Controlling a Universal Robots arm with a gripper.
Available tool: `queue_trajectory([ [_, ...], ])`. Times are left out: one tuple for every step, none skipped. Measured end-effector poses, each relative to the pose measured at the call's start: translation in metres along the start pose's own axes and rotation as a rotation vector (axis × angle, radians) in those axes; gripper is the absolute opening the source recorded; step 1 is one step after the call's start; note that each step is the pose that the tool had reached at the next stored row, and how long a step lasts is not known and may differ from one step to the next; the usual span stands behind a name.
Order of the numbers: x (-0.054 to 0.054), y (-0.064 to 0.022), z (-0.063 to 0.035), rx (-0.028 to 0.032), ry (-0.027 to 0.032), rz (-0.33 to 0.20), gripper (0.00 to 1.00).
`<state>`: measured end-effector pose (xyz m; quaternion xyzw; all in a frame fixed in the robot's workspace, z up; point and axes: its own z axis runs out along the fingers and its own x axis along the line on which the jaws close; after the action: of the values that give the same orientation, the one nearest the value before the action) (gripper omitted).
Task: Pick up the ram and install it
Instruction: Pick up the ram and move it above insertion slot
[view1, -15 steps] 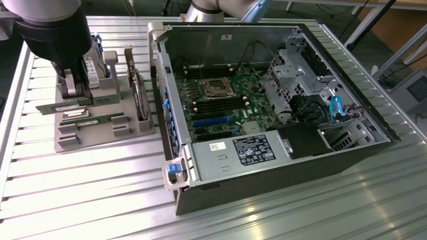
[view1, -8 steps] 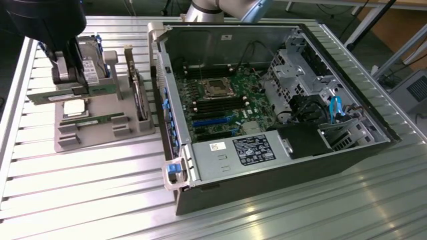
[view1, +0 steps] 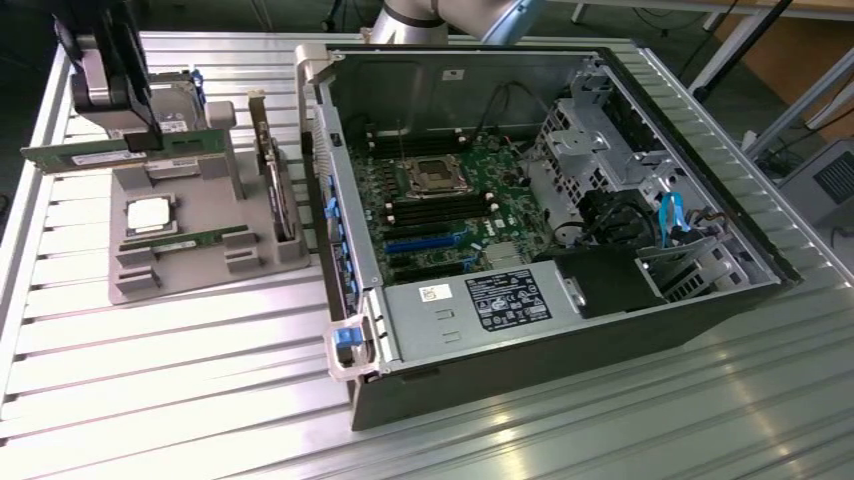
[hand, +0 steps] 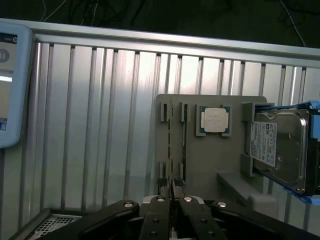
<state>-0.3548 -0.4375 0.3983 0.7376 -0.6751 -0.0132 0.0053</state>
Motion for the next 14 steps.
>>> queue_trajectory([
  [0.000, 0.0001, -0.0068, -0.0001, 0.0001, 0.000, 0.13],
  [0.000, 0.0003, -0.0131, 0.0000, 0.0000, 0.000, 0.13],
  [0.000, 0.0003, -0.0133, -0.0001, 0.0002, 0.000, 0.13],
  [0.000, -0.0037, -0.0135, -0.0002, 0.0003, 0.000, 0.13],
  [0.001, -0.0078, -0.0135, -0.0001, 0.0002, 0.000, 0.13],
  [0.002, -0.0225, -0.0139, -0.0001, 0.0002, 0.000, 0.13],
  [0.003, -0.0302, -0.0141, -0.0001, 0.0002, 0.000, 0.13],
  [0.003, -0.0378, -0.0143, -0.0001, 0.0002, 0.000, 0.13],
  [0.004, -0.0457, -0.0144, 0.0000, 0.0001, 0.000, 0.13],
  [0.005, -0.0545, -0.0147, -0.0001, 0.0002, 0.000, 0.13],
  [0.005, -0.0586, -0.0148, 0.0000, 0.0002, 0.000, 0.13],
  [0.006, -0.0675, -0.0151, -0.0001, 0.0002, 0.000, 0.13],
  [0.006, -0.0720, -0.0152, 0.0000, 0.0001, 0.000, 0.13],
  [0.007, -0.0815, -0.0155, -0.0001, 0.0002, 0.000, 0.13],
])
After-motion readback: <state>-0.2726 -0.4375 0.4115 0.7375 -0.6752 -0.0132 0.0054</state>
